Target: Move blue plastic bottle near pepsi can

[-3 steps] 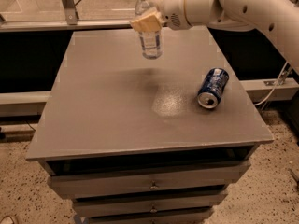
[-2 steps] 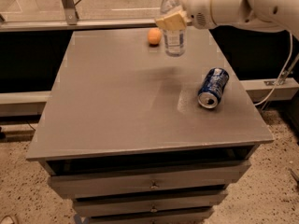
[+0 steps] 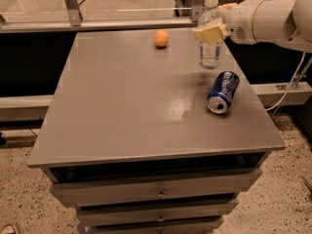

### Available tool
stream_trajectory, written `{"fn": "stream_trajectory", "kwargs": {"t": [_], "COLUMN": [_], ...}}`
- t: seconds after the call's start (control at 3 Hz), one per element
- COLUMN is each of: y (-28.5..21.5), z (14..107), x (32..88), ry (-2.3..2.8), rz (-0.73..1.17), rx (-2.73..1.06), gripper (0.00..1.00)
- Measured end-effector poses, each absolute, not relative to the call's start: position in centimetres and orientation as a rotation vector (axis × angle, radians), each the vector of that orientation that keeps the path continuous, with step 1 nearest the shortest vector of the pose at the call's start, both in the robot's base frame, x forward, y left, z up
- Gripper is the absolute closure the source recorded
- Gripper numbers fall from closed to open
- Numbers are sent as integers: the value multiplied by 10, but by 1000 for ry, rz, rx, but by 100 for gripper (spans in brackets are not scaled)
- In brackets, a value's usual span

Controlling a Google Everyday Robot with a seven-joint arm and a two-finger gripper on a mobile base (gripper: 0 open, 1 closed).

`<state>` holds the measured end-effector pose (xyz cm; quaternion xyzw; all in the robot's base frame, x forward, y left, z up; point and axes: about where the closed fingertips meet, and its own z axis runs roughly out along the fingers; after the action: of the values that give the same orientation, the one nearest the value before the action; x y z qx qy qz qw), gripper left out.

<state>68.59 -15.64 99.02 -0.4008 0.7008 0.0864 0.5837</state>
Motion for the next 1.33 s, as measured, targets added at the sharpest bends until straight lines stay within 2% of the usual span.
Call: {"fn": "stream_trajectory", "kwargs": {"t": [0.33,1.33], "y": [-167,-184], "z": [979,949], "x": [684,676], "ry": [1650,1709], "rz": [213,251], "rx": [-903,-795], "gripper": [100,29]}}
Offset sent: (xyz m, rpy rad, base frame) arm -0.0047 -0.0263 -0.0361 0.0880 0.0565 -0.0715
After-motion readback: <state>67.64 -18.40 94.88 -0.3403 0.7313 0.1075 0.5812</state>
